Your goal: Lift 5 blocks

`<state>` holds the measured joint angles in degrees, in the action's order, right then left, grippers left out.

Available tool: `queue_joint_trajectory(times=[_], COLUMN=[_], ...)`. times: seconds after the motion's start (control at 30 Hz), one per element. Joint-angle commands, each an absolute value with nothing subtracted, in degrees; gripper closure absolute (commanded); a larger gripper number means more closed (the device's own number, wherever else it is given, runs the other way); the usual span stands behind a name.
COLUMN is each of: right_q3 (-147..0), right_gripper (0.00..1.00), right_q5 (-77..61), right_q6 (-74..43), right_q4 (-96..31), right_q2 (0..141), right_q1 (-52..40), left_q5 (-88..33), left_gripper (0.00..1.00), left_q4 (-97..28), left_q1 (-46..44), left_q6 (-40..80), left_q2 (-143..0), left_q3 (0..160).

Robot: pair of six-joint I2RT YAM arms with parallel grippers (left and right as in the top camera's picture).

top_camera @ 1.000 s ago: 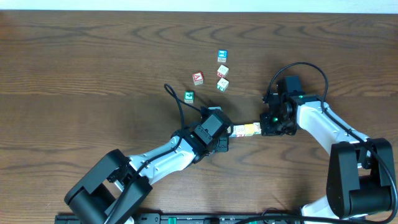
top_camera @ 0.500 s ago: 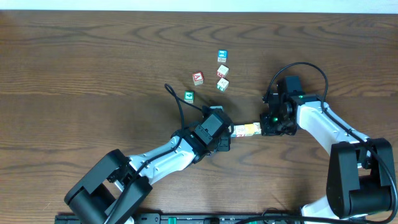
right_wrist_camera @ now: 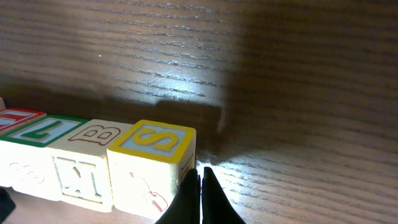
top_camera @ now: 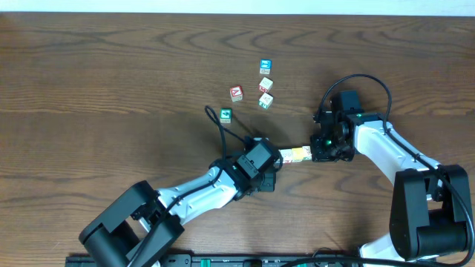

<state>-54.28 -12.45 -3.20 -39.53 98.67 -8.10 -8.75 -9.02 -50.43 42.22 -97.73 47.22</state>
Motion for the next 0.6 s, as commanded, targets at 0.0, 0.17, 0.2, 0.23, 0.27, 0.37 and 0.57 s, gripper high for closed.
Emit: queue_joint_trajectory(times=[0.0,0.17,0.2,0.23,0.27,0.37,0.57], right_q3=[-54.08,-54.08,-54.08,-54.08,-54.08,-54.08,-54.08], right_gripper=[0.99,0.99,0.99,0.99,0.99,0.99,0.99], right_q5=[-13.1,-12.93,-12.93,-12.93,-12.93,-12.95,-12.93], right_q6=[-2.44,-2.46,-2.46,-2.46,-2.46,-2.46,-2.48], right_q4=[-39.4,-39.42,-39.42,-39.4,-39.42,-39.42,-39.42], right_q2=[98.8,98.8,98.8,98.8,98.8,98.8,98.8], right_q1=[-8.73,-8.73,-8.73,-8.73,-8.73,-8.73,-8.73], left_q5=[-8.71,-1.63,0.62,2.04,4.21,9.76,12.45], left_gripper=[0.93,0.93,0.93,0.92,0.9,0.76,0.72], left_q4=[-12.62,-18.44,-19.31,-19.7,-20.18,-20.38,-15.18], left_q1=[-50.87,-50.85,-50.81,-50.81,-50.81,-50.78,-47.83], left_q6=[42.74,43.22,43.38,43.38,43.35,43.38,42.81], left_q2=[-96.97,-91.68,-90.15,-89.1,-87.79,-85.38,-86.91], left_q3=[46.24,46.24,46.24,46.24,46.24,46.24,46.24])
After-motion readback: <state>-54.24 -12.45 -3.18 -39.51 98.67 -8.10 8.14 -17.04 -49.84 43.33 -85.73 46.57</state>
